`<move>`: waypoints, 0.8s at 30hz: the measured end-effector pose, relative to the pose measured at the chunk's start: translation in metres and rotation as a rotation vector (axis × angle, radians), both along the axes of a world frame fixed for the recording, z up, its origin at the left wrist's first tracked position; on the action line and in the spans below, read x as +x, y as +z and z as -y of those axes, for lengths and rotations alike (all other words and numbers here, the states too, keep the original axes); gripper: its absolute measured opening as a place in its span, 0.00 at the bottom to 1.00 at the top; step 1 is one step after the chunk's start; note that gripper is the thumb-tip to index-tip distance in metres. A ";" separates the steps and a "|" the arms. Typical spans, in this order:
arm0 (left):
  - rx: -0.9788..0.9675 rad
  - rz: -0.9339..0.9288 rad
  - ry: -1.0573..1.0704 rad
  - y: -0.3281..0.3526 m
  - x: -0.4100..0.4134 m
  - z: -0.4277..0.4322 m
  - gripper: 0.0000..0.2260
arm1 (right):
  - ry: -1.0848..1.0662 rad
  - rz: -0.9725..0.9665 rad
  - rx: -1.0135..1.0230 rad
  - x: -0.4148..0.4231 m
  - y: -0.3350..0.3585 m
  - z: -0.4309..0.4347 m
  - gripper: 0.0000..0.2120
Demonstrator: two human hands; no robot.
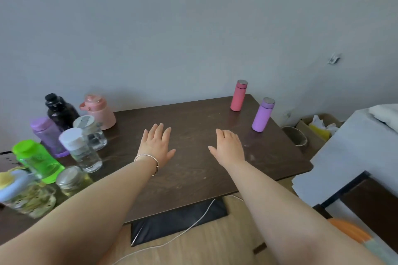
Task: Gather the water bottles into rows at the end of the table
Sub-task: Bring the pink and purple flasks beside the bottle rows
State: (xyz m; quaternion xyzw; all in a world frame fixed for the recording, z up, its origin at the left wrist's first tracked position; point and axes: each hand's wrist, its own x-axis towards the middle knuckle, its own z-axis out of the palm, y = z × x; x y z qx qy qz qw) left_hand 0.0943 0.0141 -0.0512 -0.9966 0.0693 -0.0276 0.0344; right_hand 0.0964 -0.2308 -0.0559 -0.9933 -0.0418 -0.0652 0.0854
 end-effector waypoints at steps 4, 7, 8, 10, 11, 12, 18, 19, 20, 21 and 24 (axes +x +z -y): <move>-0.012 -0.014 -0.003 0.000 0.014 0.081 0.35 | -0.032 0.014 0.038 0.012 0.001 0.082 0.30; -0.031 -0.023 0.008 0.001 0.026 0.122 0.34 | -0.053 0.026 0.067 0.021 0.001 0.124 0.30; -0.039 -0.021 0.011 0.002 0.031 0.133 0.34 | -0.058 0.028 0.074 0.025 0.000 0.135 0.30; -0.058 -0.021 0.017 0.003 0.040 0.151 0.34 | -0.073 0.028 0.084 0.030 -0.003 0.153 0.30; -0.062 -0.023 0.018 0.003 0.045 0.158 0.34 | -0.084 0.023 0.093 0.034 -0.004 0.160 0.30; -0.062 -0.025 0.017 0.003 0.051 0.164 0.34 | -0.097 0.015 0.106 0.038 -0.006 0.167 0.30; -0.100 -0.037 0.004 0.001 0.098 0.192 0.34 | -0.197 -0.018 0.166 0.069 -0.012 0.200 0.28; -0.107 -0.038 0.000 -0.001 0.108 0.197 0.34 | -0.212 -0.017 0.173 0.075 -0.013 0.205 0.28; -0.114 -0.039 -0.004 -0.003 0.118 0.201 0.34 | -0.223 -0.016 0.175 0.082 -0.013 0.210 0.28; -0.121 -0.040 -0.009 -0.006 0.130 0.206 0.34 | -0.230 -0.010 0.174 0.090 -0.013 0.215 0.28; -0.160 -0.044 -0.036 -0.013 0.169 0.222 0.34 | -0.277 -0.013 0.182 0.118 -0.013 0.229 0.30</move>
